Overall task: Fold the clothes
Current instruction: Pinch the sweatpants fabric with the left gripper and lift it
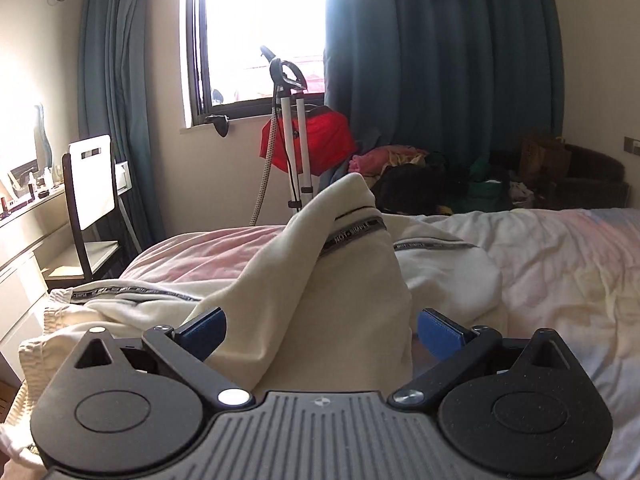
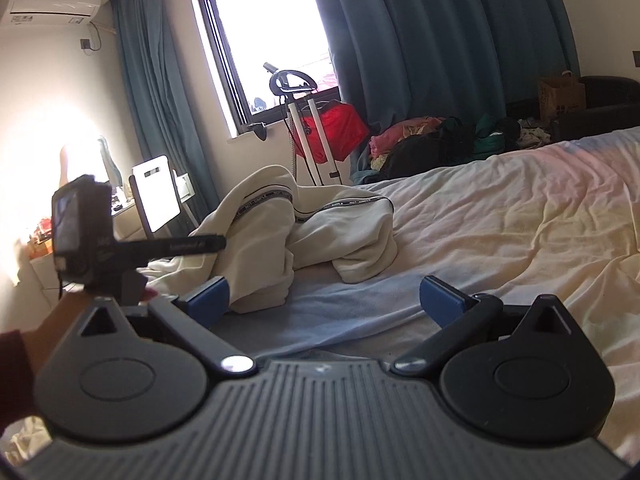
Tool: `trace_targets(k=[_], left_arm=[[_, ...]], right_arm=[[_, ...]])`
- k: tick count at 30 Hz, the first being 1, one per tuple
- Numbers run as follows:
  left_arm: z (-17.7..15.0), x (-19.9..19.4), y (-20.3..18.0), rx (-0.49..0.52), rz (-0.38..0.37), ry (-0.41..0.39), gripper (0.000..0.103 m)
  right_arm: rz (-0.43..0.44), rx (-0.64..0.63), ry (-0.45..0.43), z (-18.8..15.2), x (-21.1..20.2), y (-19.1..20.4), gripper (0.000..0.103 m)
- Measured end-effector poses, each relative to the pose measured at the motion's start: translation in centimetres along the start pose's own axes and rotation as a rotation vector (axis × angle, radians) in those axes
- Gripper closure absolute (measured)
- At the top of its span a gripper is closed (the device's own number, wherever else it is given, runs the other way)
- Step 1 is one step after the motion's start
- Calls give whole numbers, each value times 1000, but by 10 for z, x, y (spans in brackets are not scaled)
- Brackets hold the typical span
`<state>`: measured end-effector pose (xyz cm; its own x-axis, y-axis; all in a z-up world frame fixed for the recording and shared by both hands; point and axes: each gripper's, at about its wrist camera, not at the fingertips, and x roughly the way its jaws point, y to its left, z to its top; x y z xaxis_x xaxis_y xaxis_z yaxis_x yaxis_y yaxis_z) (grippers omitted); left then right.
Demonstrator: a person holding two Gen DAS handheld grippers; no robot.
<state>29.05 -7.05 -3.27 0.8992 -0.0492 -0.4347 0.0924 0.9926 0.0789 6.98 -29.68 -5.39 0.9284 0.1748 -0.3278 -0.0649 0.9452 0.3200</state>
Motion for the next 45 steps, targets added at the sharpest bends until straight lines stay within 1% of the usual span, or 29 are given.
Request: trace_targets(k=[4,7,8,9,10,11,12,14,17,19,21,23,25,27,28,29,30,32,35,38,43,45], left_arm=[[42,62,-7,-65,22,6,1],[74,109,-13,-115,39,11,9],[78,117,-14,-116,36,19,17],[80,122,-15,-112,29,30,39],[82,128,-16,-107,22,41,53],[84,133,-17,-102,15,52,75],[85,138,-19,-98,8,63,81],[78,123,-16,-113,-1,45,89],[59,70,-15,-67,-6,-16,93],[41,24,-11,-47,-19,-37,96],[20,-23,-5,-31,-44,-52,97],[-7,-70,0,-2,-69,-66,97],[-36,-106,6,5,-95,-47,97],[-71,-141,14,0,-113,-13,97],[-86,-153,17,5,-118,-1,97],[-99,-164,19,14,-122,7,97],[-109,-173,21,14,-127,11,97],[-126,-188,26,7,-138,16,97],[-133,-203,33,-40,-162,14,97],[-135,-210,40,-101,-182,22,96],[-139,-207,56,-211,-218,40,96],[-138,-204,61,-248,-229,50,95]], right_arm=[[-26,43,31,-3,28,-16,0],[-48,65,48,-7,51,-27,0],[-55,73,54,-9,59,-32,0],[-62,81,60,-11,68,-36,0],[-68,82,65,-14,74,-38,0],[-74,82,71,-17,79,-41,0],[-80,82,76,-21,85,-44,0],[-87,85,84,-23,90,-47,0],[-82,94,65,-22,91,-49,0],[-78,100,53,-21,91,-50,0],[-74,112,34,-20,86,-50,0],[-49,122,21,-19,76,-46,0],[-14,131,4,-19,64,-42,1],[33,154,-7,-18,51,-40,5],[63,173,-6,-19,44,-39,8],[93,193,-4,-19,38,-39,15],[117,214,6,-20,33,-39,21],[162,257,28,-21,24,-39,24],[192,316,50,-25,15,-38,28],[171,307,65,-27,14,-34,34],[114,242,102,-30,19,-22,34],[106,222,136,-29,29,-16,34]])
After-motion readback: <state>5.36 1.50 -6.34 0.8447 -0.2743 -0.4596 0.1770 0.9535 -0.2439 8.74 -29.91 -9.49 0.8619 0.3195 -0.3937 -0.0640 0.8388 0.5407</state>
